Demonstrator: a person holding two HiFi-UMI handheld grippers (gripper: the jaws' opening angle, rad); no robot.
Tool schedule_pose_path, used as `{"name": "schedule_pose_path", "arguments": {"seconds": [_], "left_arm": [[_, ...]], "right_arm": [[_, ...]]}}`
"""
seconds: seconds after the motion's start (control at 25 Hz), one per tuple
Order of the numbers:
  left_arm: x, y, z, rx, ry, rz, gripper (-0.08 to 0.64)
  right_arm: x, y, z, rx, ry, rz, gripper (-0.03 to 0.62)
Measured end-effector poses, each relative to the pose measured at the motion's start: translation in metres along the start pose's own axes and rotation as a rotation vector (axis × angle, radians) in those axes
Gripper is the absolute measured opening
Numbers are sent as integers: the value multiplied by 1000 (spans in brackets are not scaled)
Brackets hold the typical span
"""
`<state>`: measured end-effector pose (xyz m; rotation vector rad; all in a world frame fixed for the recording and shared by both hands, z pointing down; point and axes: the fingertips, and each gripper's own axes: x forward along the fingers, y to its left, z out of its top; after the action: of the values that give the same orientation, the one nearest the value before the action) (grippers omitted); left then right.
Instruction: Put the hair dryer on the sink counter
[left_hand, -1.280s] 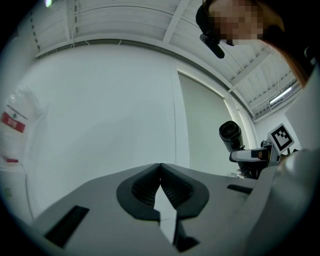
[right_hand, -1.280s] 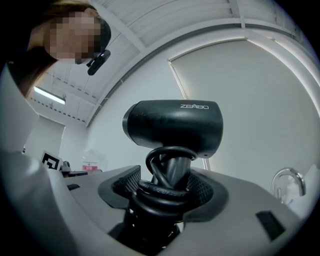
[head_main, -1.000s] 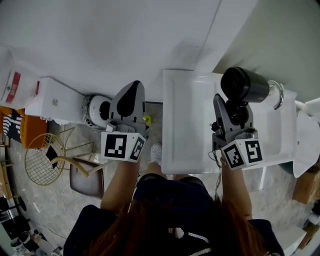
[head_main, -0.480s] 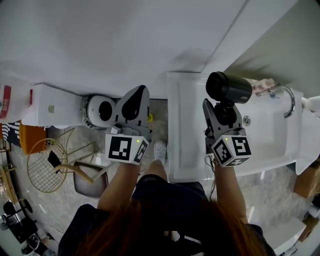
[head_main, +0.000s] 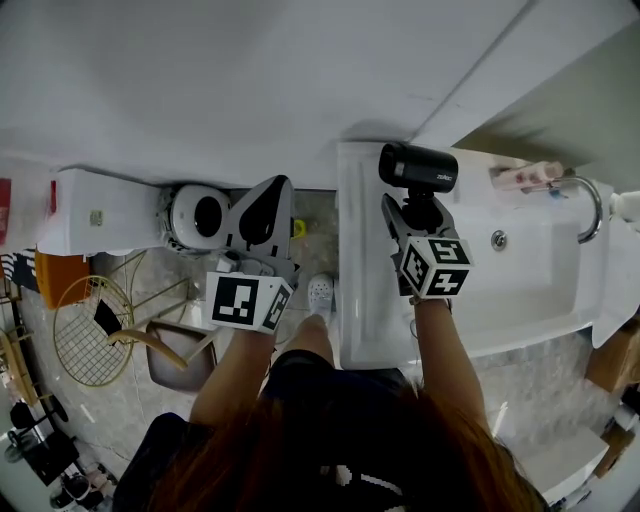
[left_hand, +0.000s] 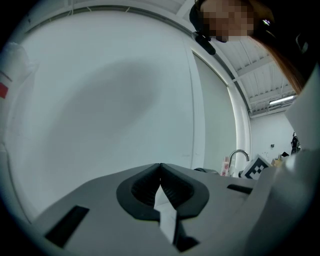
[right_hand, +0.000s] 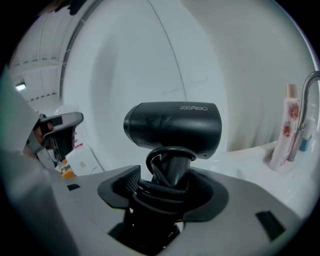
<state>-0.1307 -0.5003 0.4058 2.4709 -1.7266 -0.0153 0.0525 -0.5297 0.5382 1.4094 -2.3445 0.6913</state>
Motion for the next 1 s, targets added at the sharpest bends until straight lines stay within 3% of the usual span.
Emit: {"name": "schedule_pose_path", "arguments": {"seconds": [0.32, 0.56, 0.84, 1.0], "left_arm": [[3, 8, -14, -6, 27, 1, 18], [1, 13, -15, -6, 36, 5, 18], [0, 17, -15, -7, 36, 13, 18], [0, 12, -11, -7, 30, 0, 18]], "right_arm": [[48, -9, -69, 24, 282, -5, 290], [59, -17, -95, 25, 427, -55, 291], [62, -17, -97, 8, 450, -60, 302], [57, -17, -88, 31, 411, -40, 351]]}}
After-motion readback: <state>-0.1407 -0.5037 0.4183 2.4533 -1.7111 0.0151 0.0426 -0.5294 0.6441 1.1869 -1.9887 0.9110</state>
